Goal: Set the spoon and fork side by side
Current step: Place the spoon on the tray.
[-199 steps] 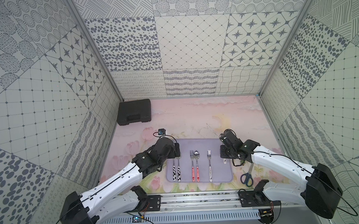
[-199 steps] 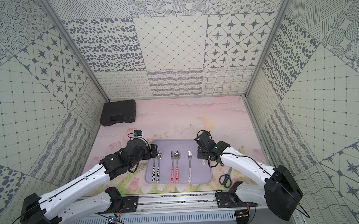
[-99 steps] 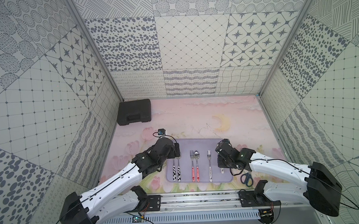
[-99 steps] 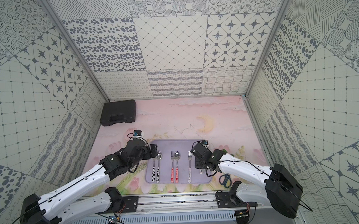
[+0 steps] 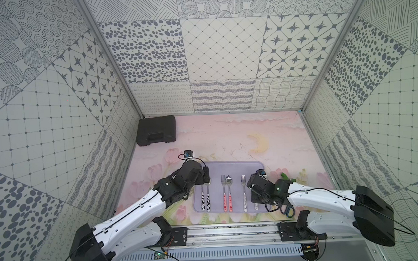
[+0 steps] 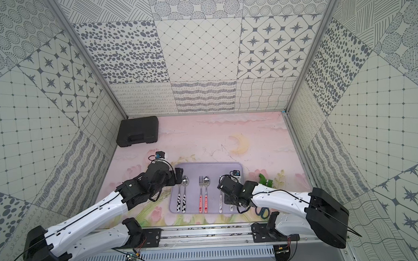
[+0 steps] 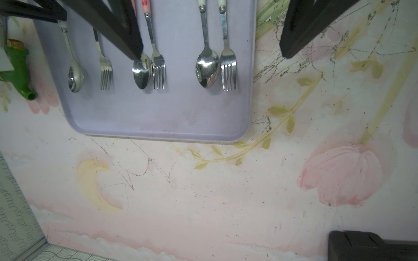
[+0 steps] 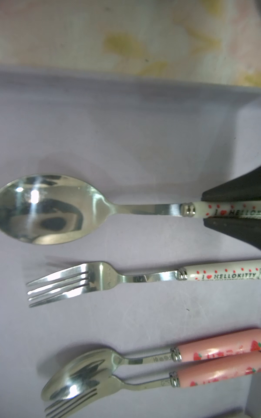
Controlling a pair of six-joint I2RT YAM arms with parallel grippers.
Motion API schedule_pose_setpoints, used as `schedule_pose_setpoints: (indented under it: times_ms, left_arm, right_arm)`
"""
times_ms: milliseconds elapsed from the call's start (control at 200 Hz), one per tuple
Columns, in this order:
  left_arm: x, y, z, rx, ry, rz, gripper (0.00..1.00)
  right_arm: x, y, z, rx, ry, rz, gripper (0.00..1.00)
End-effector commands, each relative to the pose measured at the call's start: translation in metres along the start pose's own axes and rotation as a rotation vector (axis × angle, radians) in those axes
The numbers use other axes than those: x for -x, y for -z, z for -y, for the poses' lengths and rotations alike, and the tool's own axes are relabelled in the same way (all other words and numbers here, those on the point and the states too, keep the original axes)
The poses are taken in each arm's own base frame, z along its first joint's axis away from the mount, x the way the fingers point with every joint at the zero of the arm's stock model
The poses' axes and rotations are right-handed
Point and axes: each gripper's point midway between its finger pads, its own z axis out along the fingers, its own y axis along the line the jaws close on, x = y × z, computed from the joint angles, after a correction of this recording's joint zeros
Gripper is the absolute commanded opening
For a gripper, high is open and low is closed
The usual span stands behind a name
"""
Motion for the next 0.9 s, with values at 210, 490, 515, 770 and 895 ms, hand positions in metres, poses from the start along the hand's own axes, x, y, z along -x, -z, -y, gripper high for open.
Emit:
schedule_pose_setpoints:
  times_ms: [210, 490, 515, 770, 895]
  left_arm:
    - [0.005, 0.0, 0.003, -0.015, 0.015, 0.02, 0.99]
    - [0.005, 0.0, 0.002, -0.016, 0.015, 0.02, 0.99]
    - [0.004, 0.0, 0.003, -0.017, 0.014, 0.018, 0.99]
    - [0.004, 0.0, 0.003, -0.016, 0.014, 0.018, 0.99]
    - [0.005, 0.0, 0.002, -0.014, 0.015, 0.02, 0.99]
  right_arm:
    - [-0.001, -0.009, -0.011, 0.011, -0.019, 0.009, 0.0]
    - [-0.008, -0.015, -0.015, 0.013, -0.012, -0.008, 0.0]
    - [-0.009, -0.016, -0.015, 0.012, -0.01, -0.009, 0.0]
    - [-0.011, -0.018, -0.015, 0.007, -0.003, -0.014, 0.0]
    - [-0.014, -0.018, -0.013, 0.007, -0.012, -0.017, 0.0]
